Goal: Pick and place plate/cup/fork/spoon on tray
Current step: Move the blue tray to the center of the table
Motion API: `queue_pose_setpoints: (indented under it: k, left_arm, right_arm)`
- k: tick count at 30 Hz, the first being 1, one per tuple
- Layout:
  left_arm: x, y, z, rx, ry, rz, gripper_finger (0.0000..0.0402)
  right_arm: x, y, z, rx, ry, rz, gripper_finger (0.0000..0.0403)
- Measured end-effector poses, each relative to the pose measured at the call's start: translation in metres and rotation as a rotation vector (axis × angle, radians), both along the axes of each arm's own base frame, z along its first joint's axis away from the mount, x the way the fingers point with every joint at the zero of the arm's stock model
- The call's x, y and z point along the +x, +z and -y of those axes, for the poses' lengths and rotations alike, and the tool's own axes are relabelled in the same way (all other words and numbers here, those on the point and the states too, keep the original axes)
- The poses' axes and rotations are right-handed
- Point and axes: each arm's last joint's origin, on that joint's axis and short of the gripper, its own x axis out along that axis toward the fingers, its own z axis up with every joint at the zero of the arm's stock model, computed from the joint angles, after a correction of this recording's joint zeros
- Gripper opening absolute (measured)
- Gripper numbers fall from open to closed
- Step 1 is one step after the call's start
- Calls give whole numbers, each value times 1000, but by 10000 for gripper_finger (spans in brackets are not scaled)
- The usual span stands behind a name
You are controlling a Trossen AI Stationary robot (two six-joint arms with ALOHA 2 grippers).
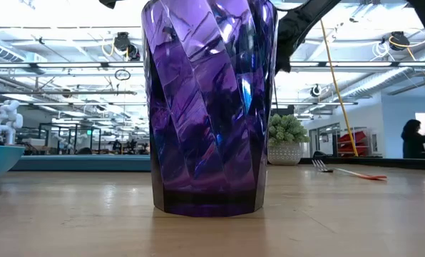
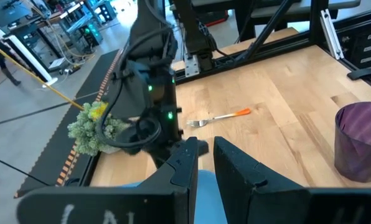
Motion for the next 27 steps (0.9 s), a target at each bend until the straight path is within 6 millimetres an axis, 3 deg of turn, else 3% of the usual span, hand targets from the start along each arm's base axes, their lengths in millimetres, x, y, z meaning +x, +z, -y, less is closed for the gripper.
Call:
queue_pose_setpoints:
  k: [6,17,27]
  left_arm:
    - [0,0,0,-1,0,-1,56]
    - [0,-1,0,-3,3,-7,56]
    - [0,-1,-1,4,18,-9,56]
  right_arm:
    - [-23,10,-1,-4,-199,-140,100]
    - [-15,1,-1,90,-262,-86,119]
    - [-3,-22,0,89,-265,-66,128]
